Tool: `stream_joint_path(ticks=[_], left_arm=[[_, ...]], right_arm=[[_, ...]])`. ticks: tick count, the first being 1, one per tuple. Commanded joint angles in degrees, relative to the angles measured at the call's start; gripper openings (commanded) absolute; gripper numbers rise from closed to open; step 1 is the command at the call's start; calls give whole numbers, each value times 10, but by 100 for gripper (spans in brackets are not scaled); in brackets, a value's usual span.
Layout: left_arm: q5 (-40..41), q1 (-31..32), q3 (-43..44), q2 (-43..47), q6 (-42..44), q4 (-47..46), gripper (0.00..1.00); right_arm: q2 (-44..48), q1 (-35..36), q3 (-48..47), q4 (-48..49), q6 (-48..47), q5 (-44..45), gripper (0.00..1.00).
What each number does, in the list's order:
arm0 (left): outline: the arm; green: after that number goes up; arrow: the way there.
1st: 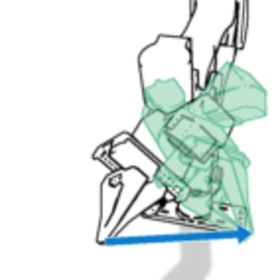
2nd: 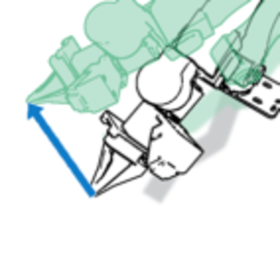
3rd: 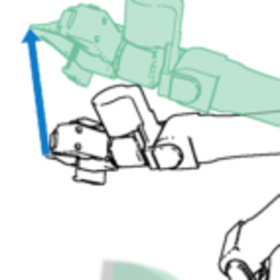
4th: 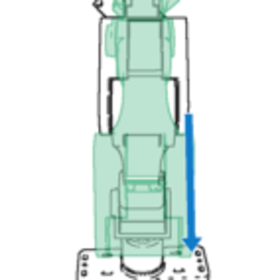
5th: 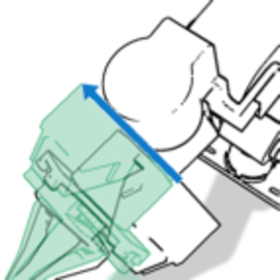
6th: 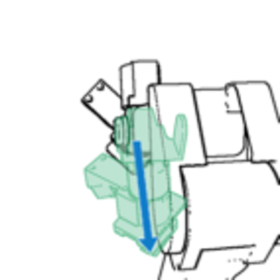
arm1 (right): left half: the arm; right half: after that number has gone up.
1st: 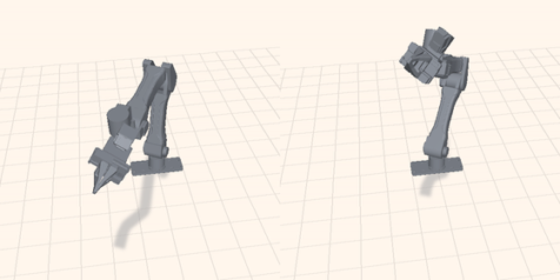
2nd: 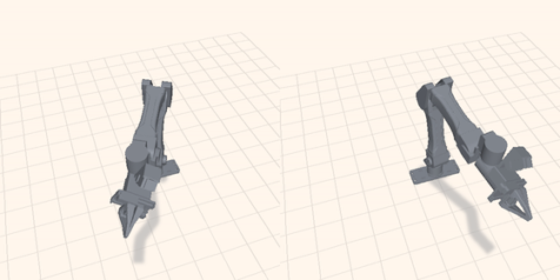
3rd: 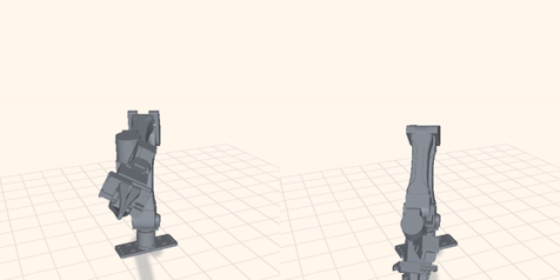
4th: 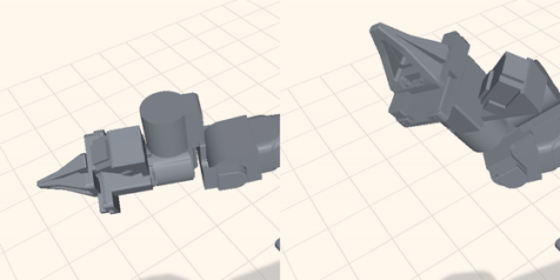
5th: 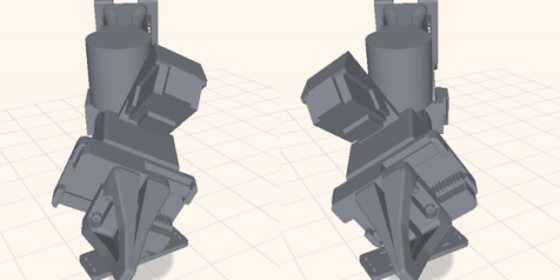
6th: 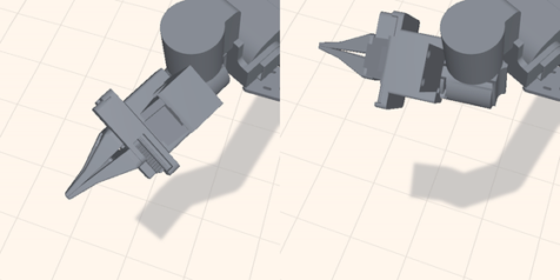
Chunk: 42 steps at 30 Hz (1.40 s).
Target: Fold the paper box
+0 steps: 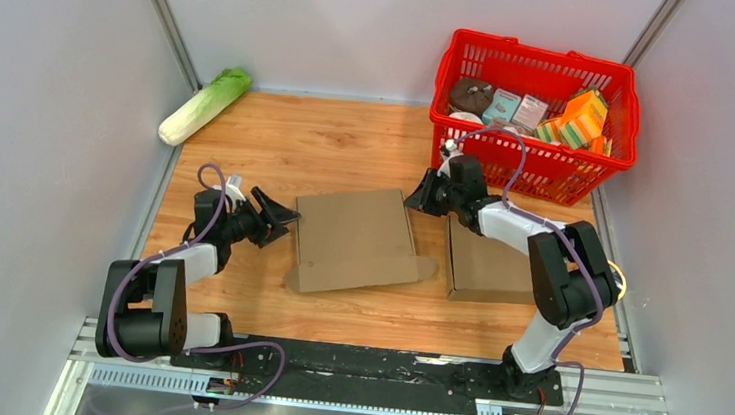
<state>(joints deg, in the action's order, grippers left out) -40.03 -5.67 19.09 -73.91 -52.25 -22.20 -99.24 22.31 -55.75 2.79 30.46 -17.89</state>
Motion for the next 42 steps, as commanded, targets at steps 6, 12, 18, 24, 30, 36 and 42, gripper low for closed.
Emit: stream_joint_path(ticks=[6,12,18,24,30,36,42], left_arm=[[-20,2,6,-18,39,7,78],[-34,9,2,-33,36,-25,78],[-64,46,12,-69,21,-94,79],[-82,77,0,-110,-41,-197,79],[-77,78,-17,-108,-52,-210,80],[-82,86,-17,-112,-88,-262,80],[-68,96,-15,-88,-124,-288,72]], right_arm=[[2,-9,37,-3,-22,51,21],[11,-23,54,0,-29,54,21],[10,-31,55,-1,-36,43,21],[1,-34,49,-7,-36,44,21],[5,-45,62,1,-32,45,20],[2,-47,62,13,-24,31,21],[6,-37,57,11,-22,17,29]])
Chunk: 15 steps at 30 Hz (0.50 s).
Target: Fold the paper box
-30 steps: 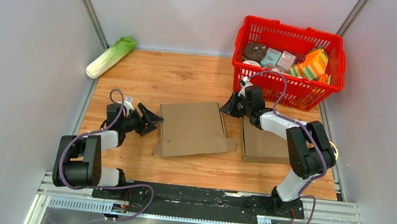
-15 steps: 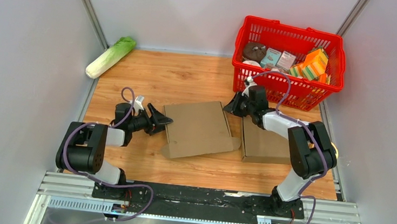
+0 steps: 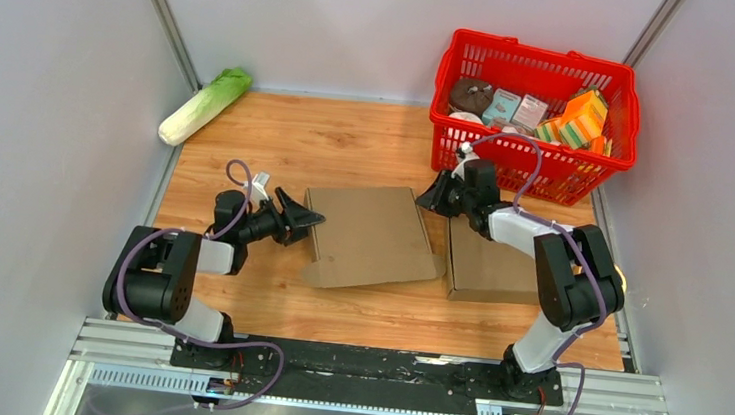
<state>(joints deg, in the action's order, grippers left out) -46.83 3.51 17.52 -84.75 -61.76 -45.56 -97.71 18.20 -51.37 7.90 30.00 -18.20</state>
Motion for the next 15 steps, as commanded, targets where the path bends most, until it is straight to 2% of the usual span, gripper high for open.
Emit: stream_joint_path(ticks=[1,3,4,6,7,8,9,11,12,15], left_arm=[[-1,4,1,22,-35,-55,69],[-1,4,-2,25,-56,-56,60],[-2,4,-3,32,-66,-57,58],[-6,4,-2,42,-92,-35,49],[-9,4,1,57,-94,-10,45],[-12,3,11,65,-96,25,44],[-22,3,16,75,-93,80,41],[-27,1,29,105,-93,127,40],[-27,-4,31,115,-97,174,40],[-24,-15,43,165,-108,237,40]], right_arm=[[-6,8,10,-46,-18,20,37],[11,14,-9,-96,-17,23,48],[23,16,-17,-121,-16,27,64],[66,25,-40,-211,-34,44,79],[85,30,-66,-247,-45,58,92],[127,33,-77,-277,-57,84,99],[149,42,-82,-316,-80,93,100],[203,58,-106,-347,-110,117,100],[216,83,-114,-378,-141,126,100],[253,141,-144,-416,-172,150,100]])
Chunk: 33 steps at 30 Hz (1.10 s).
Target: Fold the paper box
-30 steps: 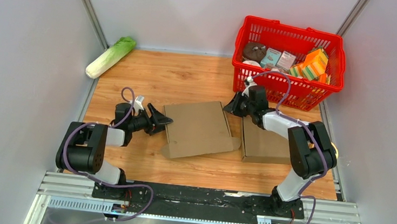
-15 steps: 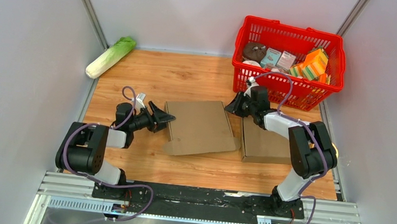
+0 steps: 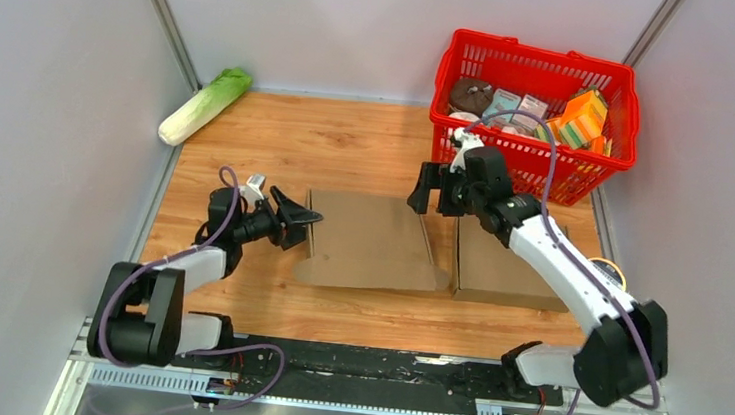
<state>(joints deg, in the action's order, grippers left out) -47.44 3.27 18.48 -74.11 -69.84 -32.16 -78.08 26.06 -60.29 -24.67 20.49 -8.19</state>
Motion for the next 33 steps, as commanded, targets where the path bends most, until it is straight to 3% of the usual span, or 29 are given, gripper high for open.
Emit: stream_joint_path(ticks=[1,2,3,5,6,11,20,25,33], left_arm=[[-17,-15,40,83,-26,129,40],[-15,-18,57,93,-24,160,41],[-8,-19,67,101,-15,240,40],[-10,-27,96,106,-4,345,38],[-26,-27,103,102,1,358,38],[-71,-28,105,86,-16,388,38],[-85,-43,60,134,-82,358,39],[-87,-49,51,149,-104,356,39],[-108,-50,49,141,-106,352,39]], right_arm=[[64,80,-61,-97,-113,53,100],[88,103,-64,-96,-147,63,100],[105,172,-57,-76,-187,69,100],[158,263,-25,-28,-306,150,100],[171,337,3,29,-337,166,100],[170,448,18,83,-426,167,100],[73,533,38,145,-498,295,100],[40,537,35,153,-502,289,100],[-24,537,68,238,-563,377,100]])
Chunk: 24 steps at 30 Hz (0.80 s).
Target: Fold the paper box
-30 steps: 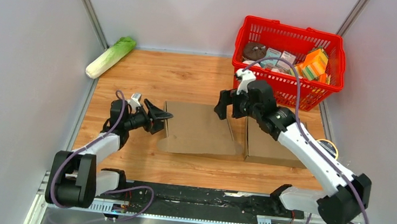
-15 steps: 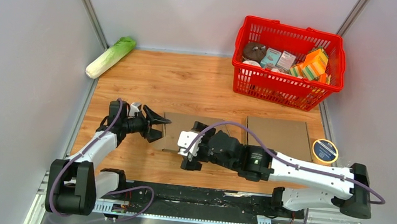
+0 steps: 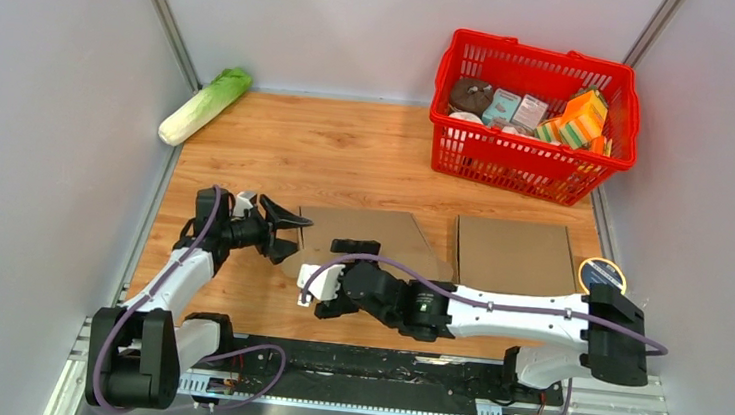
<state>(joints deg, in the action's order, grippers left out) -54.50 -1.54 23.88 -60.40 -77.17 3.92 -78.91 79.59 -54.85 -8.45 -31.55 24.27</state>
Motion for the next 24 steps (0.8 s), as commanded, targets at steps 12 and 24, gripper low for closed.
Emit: stream_joint_path(ticks=[12,24], left_arm=[[-53,-4,-3,-6,1,6,39],[-40,-35,55,4,180,83,71]], right_arm=[[-20,5,71,285,-140,135,89],[28,3,5,60,-48,38,50]])
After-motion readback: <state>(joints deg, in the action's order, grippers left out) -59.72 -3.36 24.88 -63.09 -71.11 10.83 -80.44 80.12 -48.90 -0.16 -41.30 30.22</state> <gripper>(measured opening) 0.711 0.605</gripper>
